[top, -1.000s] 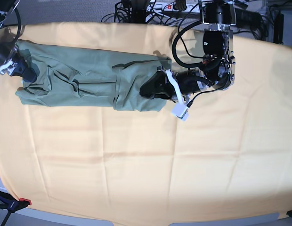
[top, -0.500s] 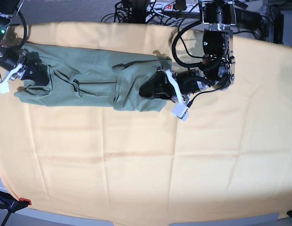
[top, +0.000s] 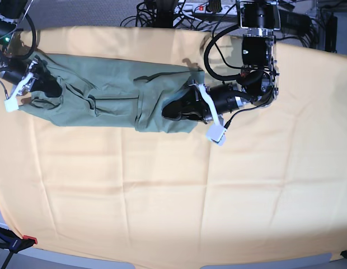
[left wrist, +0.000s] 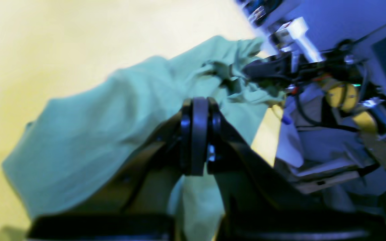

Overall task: Fold the T-shirt properly
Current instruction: 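Release the left gripper and push the collar end inward with the right gripper, then lift the bundled shirt with the right gripper and fold it over itself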

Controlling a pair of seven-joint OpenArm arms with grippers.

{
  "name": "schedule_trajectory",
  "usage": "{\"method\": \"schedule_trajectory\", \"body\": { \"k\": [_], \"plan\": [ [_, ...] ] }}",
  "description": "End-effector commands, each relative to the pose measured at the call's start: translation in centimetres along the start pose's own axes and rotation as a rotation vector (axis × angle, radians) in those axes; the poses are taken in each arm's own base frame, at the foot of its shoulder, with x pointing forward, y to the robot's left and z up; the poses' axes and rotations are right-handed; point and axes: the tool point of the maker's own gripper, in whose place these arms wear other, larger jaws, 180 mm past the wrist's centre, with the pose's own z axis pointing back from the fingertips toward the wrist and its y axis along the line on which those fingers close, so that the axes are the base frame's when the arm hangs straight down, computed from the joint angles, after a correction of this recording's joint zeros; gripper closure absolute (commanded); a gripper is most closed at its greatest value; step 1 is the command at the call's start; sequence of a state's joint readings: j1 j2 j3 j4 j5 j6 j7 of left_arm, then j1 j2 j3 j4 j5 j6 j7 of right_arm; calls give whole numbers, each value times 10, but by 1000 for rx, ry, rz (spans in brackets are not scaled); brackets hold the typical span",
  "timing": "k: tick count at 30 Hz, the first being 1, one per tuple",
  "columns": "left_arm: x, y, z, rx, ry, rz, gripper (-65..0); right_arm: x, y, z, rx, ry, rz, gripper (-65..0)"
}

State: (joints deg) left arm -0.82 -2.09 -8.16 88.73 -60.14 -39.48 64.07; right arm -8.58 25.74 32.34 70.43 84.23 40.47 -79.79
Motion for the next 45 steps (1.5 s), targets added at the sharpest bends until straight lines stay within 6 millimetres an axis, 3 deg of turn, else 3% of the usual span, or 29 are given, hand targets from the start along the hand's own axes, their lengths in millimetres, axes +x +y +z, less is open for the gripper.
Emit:
{"method": "schedule_trajectory", "body": {
  "k": [1, 6, 11, 19, 23, 27, 30, 34, 37, 39, 42, 45],
  "plan": [
    [21, -7, 2, -36, -70, -20, 0, 11, 3, 2, 5, -13, 15, 0],
    [48, -5, 28, -61, -183, 12, 0, 39, 4, 10, -9, -40, 71, 0],
    [70, 18, 70, 27, -261, -3, 0, 71, 2, 31, -64, -56, 146, 0],
    [64, 43, 117, 155, -192, -40, 0, 94, -21, 71, -259, 15, 241, 0],
    [60, 48, 130, 187, -157, -52, 0, 106, -19, 84, -338, 24, 321, 0],
    [58, 48, 132, 190, -152, -48, 0, 120, 4, 87, -344, 0, 427, 0],
    [55, 49, 132, 192, -148, -41, 0, 121, 32, 80, -309, -9, 525, 0],
    [49, 49, 132, 194, -141, -29, 0, 103, 75, 61, -214, -27, 627, 0],
    [49, 49, 133, 195, -140, -28, 0, 89, 124, 43, -69, -89, 693, 0],
    [49, 49, 133, 195, -140, -28, 0, 83, 146, 35, -34, -120, 737, 0],
    [47, 49, 133, 195, -138, -25, 0, 76, 171, 26, 15, -169, 767, 0],
    [47, 49, 133, 195, -137, -23, 0, 68, 184, 12, 73, -190, 746, 0]
  ]
}}
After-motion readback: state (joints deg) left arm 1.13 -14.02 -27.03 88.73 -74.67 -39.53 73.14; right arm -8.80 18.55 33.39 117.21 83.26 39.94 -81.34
